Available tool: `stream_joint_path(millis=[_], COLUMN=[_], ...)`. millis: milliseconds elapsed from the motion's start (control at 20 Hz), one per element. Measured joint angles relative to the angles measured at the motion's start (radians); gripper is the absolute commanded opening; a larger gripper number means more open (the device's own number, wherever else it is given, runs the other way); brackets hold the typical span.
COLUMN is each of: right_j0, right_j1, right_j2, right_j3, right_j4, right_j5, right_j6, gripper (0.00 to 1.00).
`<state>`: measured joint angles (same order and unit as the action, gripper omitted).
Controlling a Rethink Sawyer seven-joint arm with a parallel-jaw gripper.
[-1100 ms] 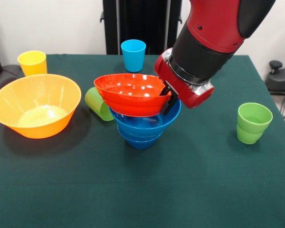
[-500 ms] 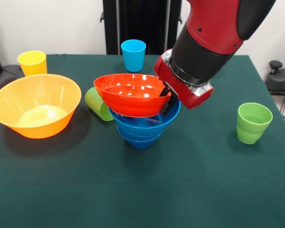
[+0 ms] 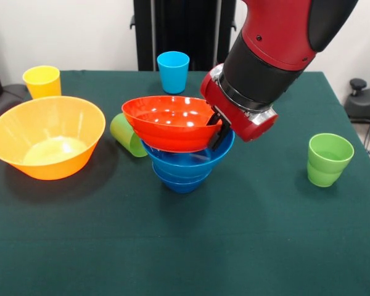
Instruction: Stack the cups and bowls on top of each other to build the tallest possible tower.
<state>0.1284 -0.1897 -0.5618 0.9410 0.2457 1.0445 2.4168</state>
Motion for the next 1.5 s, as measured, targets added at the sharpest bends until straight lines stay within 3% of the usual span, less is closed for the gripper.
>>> stream_joint_path(millis=[300,350,1500], right_j0=[0.0,0.0,0.0], right_j1=[0.0,0.0,-0.001], right_j2=[0.0,0.0,0.0], right_j3=[0.0,0.0,0.0], right_j4=[0.0,0.0,0.0], right_j5=[0.0,0.0,0.0], right_j6=[0.0,0.0,0.0], gripper=[0.0,1.0,1.0])
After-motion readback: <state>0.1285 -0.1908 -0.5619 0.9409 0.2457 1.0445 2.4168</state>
